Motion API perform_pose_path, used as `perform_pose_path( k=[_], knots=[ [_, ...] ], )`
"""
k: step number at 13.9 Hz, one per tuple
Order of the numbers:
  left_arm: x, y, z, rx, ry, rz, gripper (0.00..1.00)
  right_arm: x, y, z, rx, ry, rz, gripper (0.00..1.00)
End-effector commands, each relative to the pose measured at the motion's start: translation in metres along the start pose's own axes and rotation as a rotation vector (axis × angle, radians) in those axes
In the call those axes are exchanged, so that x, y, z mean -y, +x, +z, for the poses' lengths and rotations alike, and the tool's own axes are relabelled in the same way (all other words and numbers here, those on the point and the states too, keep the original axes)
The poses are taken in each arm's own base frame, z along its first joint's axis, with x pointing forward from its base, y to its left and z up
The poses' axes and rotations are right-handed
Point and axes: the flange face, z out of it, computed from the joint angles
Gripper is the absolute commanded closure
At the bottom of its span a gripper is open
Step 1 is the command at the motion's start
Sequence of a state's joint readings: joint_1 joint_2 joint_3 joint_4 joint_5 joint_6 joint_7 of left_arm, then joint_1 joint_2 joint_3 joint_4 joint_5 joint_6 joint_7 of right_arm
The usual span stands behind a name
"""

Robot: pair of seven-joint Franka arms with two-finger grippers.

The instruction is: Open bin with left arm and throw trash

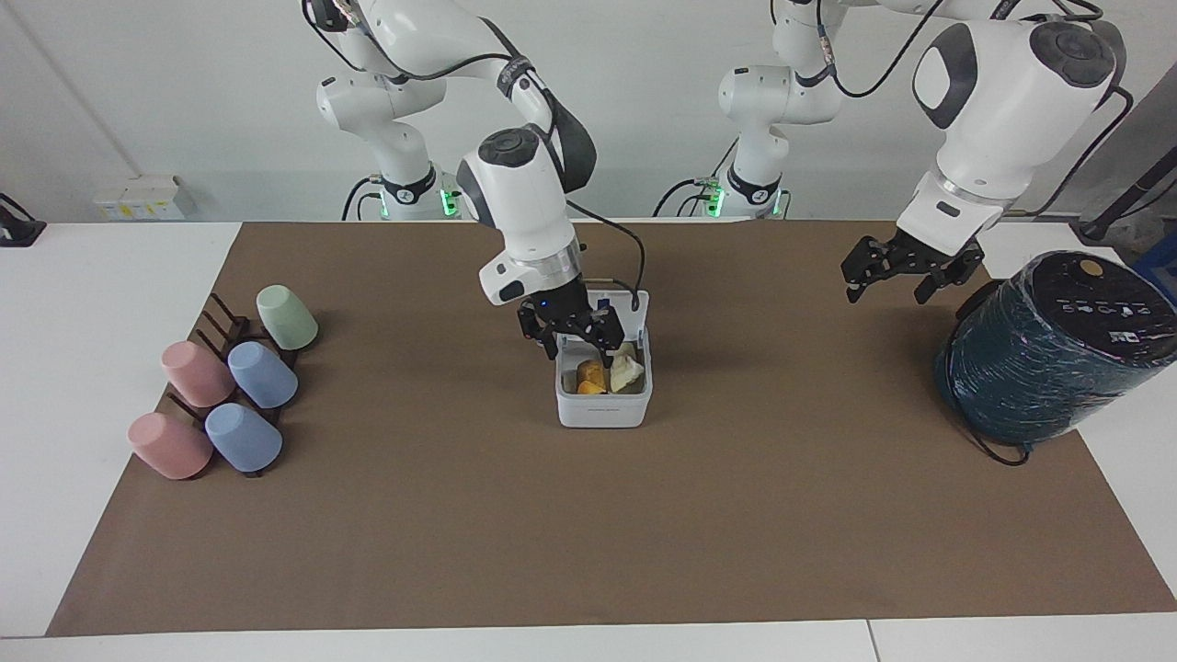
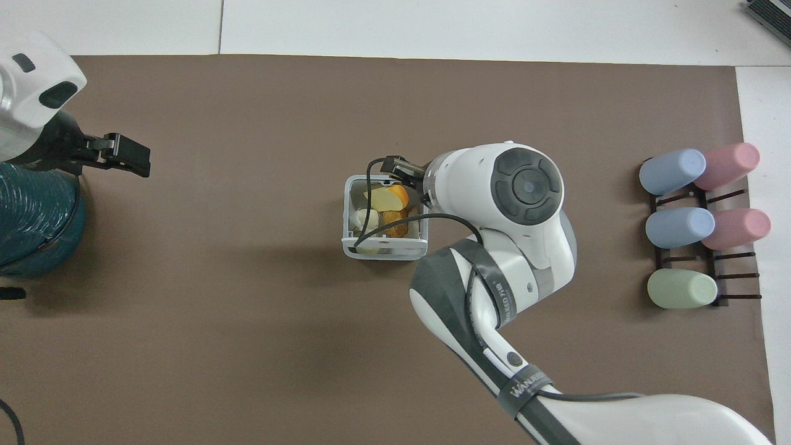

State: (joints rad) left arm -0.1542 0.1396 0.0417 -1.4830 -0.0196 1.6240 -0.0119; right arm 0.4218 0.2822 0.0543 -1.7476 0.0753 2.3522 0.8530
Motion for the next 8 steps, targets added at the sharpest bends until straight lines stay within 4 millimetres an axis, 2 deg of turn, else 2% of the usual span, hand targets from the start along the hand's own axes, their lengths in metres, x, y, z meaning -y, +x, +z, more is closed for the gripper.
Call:
perform_pose_path(
  k=[1,3,6,8],
  knots=[
    [-0.002,-0.008,-0.001,-0.017,-0.010,0.000,0.00,-0.031,0.018,-0.015,-0.003,-0.040,-0.054,0.00],
    [-0.001,-0.008,-0.001,-0.017,-0.010,-0.003,0.00,-0.062,0.019,-0.020,0.002,-0.071,-0.101,0.00],
    [-0.001,-0.008,-0.001,-0.017,-0.010,-0.003,0.00,-0.119,0.035,-0.047,0.013,-0.113,-0.156,0.00],
    [0.000,-0.008,-0.001,-0.017,-0.010,-0.003,0.00,-0.163,0.055,-0.069,0.022,-0.142,-0.194,0.00]
  ],
)
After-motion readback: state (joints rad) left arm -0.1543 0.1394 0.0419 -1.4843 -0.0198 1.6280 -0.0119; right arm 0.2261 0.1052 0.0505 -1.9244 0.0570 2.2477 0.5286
